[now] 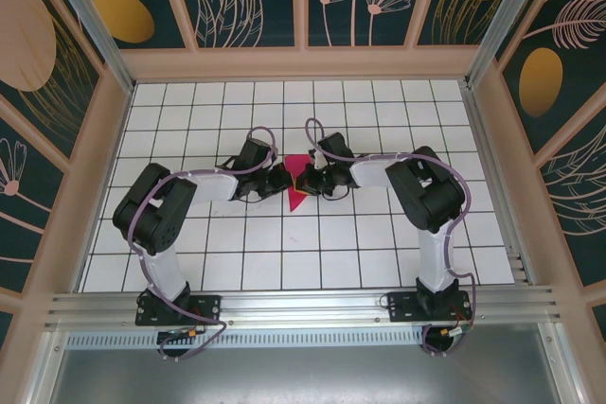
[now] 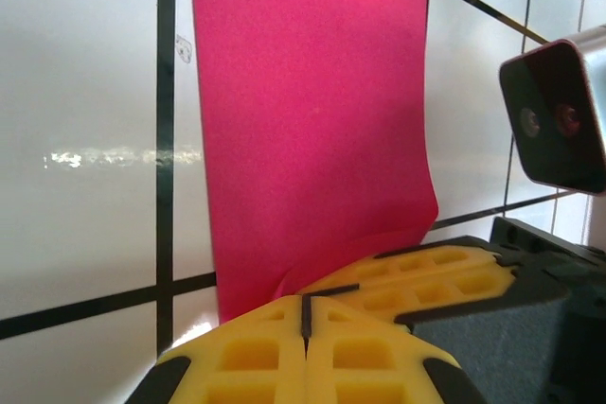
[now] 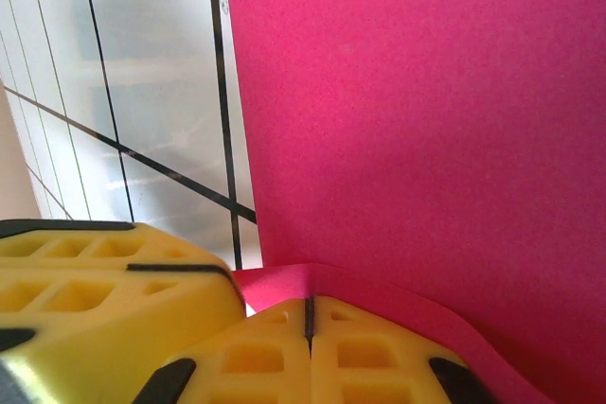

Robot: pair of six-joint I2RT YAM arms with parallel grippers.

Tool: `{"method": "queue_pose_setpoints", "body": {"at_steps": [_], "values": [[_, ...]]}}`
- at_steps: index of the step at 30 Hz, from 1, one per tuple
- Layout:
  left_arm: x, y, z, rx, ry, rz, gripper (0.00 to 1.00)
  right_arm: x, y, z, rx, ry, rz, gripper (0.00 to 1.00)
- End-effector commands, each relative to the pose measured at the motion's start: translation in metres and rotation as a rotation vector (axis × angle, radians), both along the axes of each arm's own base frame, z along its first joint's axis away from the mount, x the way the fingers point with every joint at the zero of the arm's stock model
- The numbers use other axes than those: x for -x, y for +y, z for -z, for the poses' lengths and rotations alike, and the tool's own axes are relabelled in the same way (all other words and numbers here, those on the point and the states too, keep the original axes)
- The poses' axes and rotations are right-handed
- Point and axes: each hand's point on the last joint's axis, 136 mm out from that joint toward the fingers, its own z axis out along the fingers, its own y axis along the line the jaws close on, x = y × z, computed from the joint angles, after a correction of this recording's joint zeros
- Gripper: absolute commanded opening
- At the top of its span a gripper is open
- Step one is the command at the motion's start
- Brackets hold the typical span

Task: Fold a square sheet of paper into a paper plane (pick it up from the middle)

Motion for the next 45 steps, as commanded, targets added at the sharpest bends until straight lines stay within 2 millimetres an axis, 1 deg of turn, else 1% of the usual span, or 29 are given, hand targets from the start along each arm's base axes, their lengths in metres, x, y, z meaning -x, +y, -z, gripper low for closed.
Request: {"method": "queue_pose_setpoints", "body": {"at_steps": [1, 4, 7, 12, 15, 17, 21, 24, 31, 39, 45], "values": [[0.002, 0.002, 0.013, -0.047, 0.030, -0.004, 0.00, 0.010, -0.023, 0.038, 0.140, 0.064, 0.032, 0.00], [0.003, 0.006, 0.023, -0.085, 0.044, -0.010, 0.00, 0.008, -0.020, 0.031, 0.118, 0.047, 0.030, 0.00], [0.006, 0.009, 0.029, -0.109, 0.055, -0.015, 0.00, 0.003, -0.015, 0.018, 0.074, 0.012, 0.029, 0.00], [0.006, 0.014, 0.032, -0.136, 0.052, -0.022, 0.00, -0.001, -0.006, -0.013, -0.017, -0.078, 0.001, 0.00], [0.008, 0.015, 0.034, -0.145, 0.056, -0.024, 0.00, 0.006, -0.003, -0.034, -0.074, -0.121, -0.029, 0.03], [0.008, 0.016, 0.035, -0.149, 0.056, -0.026, 0.00, 0.015, -0.004, -0.041, -0.096, -0.120, -0.046, 0.03], [0.009, 0.017, 0.037, -0.147, 0.058, -0.032, 0.00, 0.035, -0.005, -0.034, -0.085, -0.077, -0.074, 0.04], [0.009, 0.018, 0.038, -0.147, 0.058, -0.035, 0.00, 0.043, -0.002, -0.029, -0.073, -0.060, -0.092, 0.03], [0.010, 0.020, 0.037, -0.150, 0.056, -0.043, 0.00, 0.050, 0.007, -0.018, -0.058, -0.034, -0.127, 0.03], [0.011, 0.022, 0.037, -0.157, 0.055, -0.054, 0.00, 0.052, 0.004, -0.002, -0.018, -0.008, -0.132, 0.03], [0.010, 0.025, 0.037, -0.167, 0.052, -0.065, 0.00, 0.052, 0.004, 0.003, -0.010, -0.005, -0.137, 0.03]]}}
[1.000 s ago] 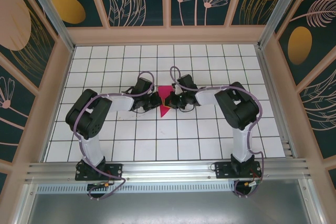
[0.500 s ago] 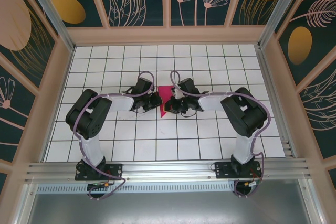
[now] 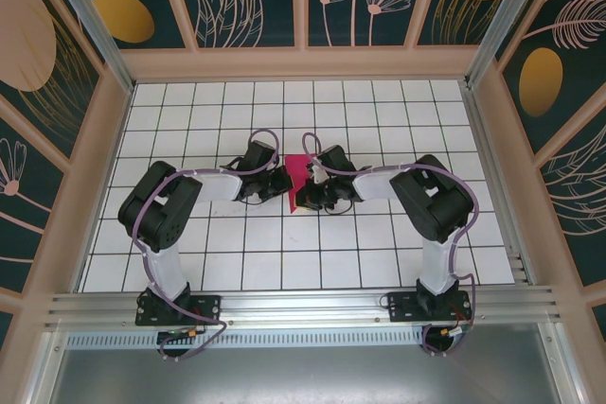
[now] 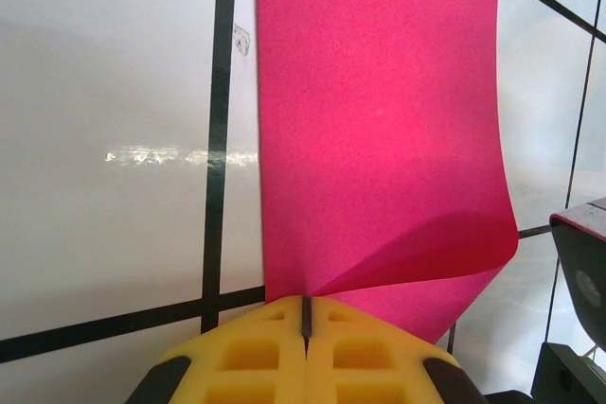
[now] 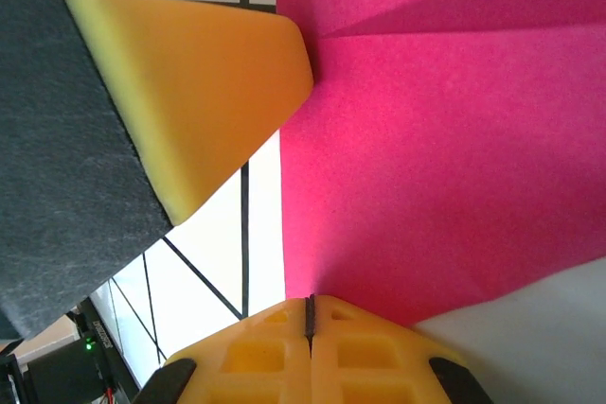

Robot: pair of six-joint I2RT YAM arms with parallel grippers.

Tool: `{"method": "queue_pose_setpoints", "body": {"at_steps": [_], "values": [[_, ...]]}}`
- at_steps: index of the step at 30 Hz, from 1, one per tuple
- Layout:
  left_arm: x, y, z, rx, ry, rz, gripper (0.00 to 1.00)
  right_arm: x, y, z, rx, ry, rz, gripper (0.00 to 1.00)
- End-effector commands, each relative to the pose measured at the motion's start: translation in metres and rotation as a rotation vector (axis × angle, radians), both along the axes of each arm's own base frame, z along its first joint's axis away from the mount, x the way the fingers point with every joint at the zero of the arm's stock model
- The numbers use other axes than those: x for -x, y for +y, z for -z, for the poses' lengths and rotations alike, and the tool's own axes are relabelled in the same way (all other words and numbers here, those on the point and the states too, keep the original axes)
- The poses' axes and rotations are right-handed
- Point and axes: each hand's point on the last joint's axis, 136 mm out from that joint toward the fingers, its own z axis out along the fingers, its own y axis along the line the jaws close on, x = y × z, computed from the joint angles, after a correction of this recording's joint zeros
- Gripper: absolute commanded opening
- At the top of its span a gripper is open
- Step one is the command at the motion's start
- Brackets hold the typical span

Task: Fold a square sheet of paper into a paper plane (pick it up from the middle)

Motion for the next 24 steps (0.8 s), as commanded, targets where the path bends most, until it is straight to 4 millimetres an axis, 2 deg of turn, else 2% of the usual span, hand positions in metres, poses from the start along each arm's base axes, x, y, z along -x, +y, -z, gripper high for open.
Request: {"method": "queue_pose_setpoints", "body": {"at_steps": [1, 8, 17, 24], "values": [[0.010, 0.019, 0.021, -0.090, 0.044, -0.037, 0.00, 0.001, 0.002, 0.005, 0.016, 0.001, -0.024, 0.03], [0.011, 0.020, 0.022, -0.093, 0.047, -0.038, 0.00, 0.003, 0.011, -0.018, -0.032, -0.054, -0.052, 0.04], [0.011, 0.022, 0.023, -0.096, 0.047, -0.053, 0.00, 0.011, 0.013, -0.008, -0.007, -0.027, -0.062, 0.04], [0.011, 0.023, 0.023, -0.096, 0.047, -0.065, 0.00, 0.011, 0.018, -0.010, -0.007, -0.045, -0.072, 0.05]]}}
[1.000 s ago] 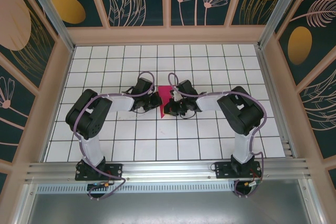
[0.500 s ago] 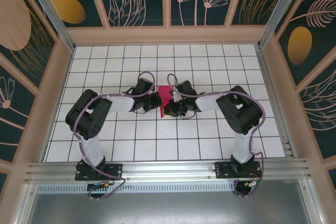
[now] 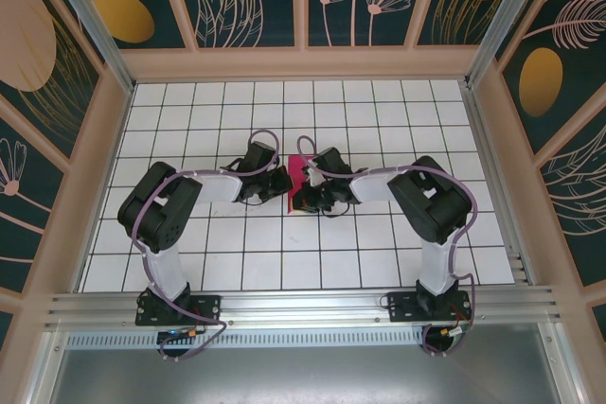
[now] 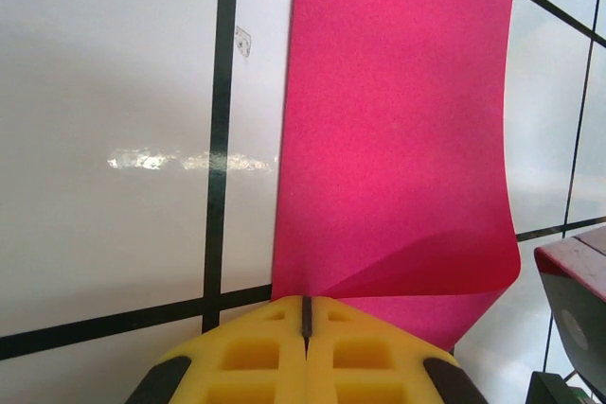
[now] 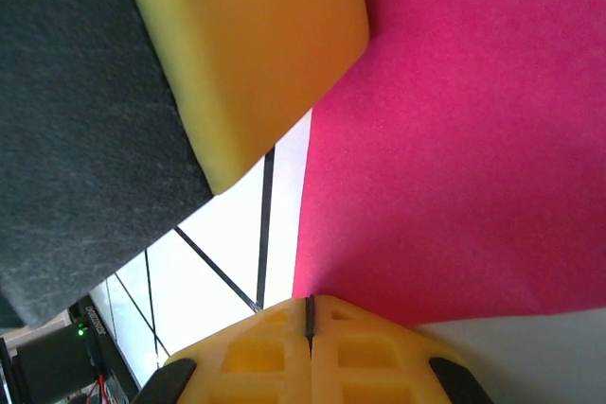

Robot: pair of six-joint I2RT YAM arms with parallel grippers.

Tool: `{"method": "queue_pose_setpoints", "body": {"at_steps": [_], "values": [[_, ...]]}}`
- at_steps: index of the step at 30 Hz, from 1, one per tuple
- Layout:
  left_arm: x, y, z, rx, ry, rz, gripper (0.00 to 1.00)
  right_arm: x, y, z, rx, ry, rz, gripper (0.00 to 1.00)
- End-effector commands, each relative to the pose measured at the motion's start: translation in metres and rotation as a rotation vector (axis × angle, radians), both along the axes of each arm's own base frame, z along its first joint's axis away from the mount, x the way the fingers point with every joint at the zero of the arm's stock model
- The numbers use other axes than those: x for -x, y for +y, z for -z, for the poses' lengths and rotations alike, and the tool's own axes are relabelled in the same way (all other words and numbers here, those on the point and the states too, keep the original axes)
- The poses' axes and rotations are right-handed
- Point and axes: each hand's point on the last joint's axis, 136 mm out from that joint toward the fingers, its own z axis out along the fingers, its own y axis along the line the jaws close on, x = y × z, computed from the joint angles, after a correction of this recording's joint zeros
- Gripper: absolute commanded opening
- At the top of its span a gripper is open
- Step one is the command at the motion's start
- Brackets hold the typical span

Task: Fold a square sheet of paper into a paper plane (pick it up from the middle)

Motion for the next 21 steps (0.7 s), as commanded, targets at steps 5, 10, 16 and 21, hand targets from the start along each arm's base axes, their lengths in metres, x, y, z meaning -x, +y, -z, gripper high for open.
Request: {"method": "queue_pose_setpoints", "body": {"at_steps": [5, 10, 16, 21], "values": [[0.010, 0.022, 0.022, -0.091, 0.054, -0.051, 0.00, -0.015, -0.003, -0.019, 0.017, -0.089, 0.022, 0.05], [0.011, 0.021, 0.021, -0.095, 0.052, -0.036, 0.00, -0.043, -0.030, -0.031, 0.008, -0.122, 0.143, 0.05], [0.009, 0.020, 0.019, -0.097, 0.045, -0.026, 0.00, -0.056, -0.036, -0.019, 0.013, -0.082, 0.189, 0.05], [0.009, 0.019, 0.020, -0.101, 0.047, -0.020, 0.00, -0.058, -0.033, -0.009, 0.024, -0.051, 0.195, 0.05]]}}
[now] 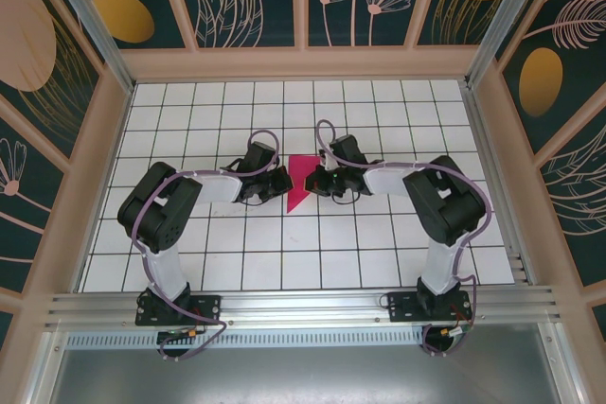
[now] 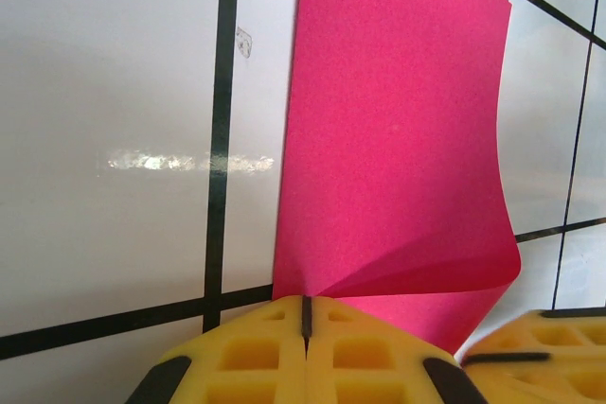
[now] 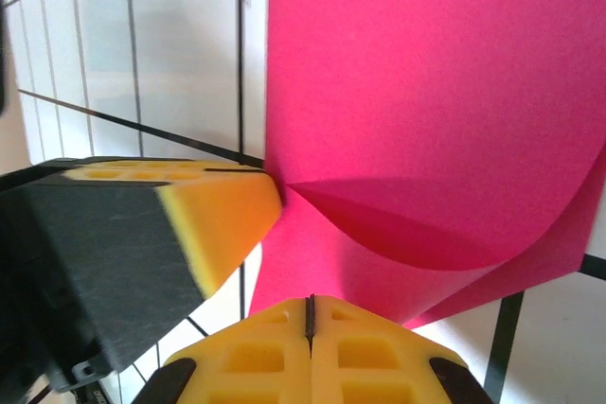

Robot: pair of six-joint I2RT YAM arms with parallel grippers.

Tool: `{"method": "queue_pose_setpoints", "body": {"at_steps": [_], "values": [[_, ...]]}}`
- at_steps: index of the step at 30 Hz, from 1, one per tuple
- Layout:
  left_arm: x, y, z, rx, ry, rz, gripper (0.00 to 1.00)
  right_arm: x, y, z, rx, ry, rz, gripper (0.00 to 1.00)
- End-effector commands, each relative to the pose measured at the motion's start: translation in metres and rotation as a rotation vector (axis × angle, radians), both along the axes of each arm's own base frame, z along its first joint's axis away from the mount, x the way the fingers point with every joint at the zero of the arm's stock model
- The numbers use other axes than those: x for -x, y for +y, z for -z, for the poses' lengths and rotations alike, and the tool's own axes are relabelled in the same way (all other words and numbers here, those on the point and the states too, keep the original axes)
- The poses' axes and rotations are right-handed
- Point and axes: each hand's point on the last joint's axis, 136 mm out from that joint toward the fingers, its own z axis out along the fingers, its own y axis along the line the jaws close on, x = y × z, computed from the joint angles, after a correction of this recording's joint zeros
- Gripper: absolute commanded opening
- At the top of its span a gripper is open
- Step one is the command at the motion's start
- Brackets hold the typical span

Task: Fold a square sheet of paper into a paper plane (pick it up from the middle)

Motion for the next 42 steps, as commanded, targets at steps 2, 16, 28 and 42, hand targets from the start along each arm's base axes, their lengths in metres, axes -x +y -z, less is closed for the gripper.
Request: {"method": "queue_pose_setpoints", "body": {"at_steps": [2, 16, 28, 42], "values": [[0.009, 0.019, 0.020, -0.102, 0.051, -0.018, 0.00, -0.006, 0.002, 0.011, 0.020, 0.027, 0.026, 0.04], [-0.004, 0.010, -0.001, -0.093, -0.012, 0.019, 0.02, 0.001, -0.019, 0.038, 0.127, 0.120, 0.119, 0.04], [0.028, -0.024, -0.059, 0.125, -0.093, 0.109, 0.10, 0.005, -0.028, 0.052, 0.174, 0.174, 0.169, 0.03], [0.069, -0.019, -0.018, 0.046, 0.025, 0.138, 0.06, 0.006, -0.042, 0.068, 0.217, 0.237, 0.225, 0.02]]}}
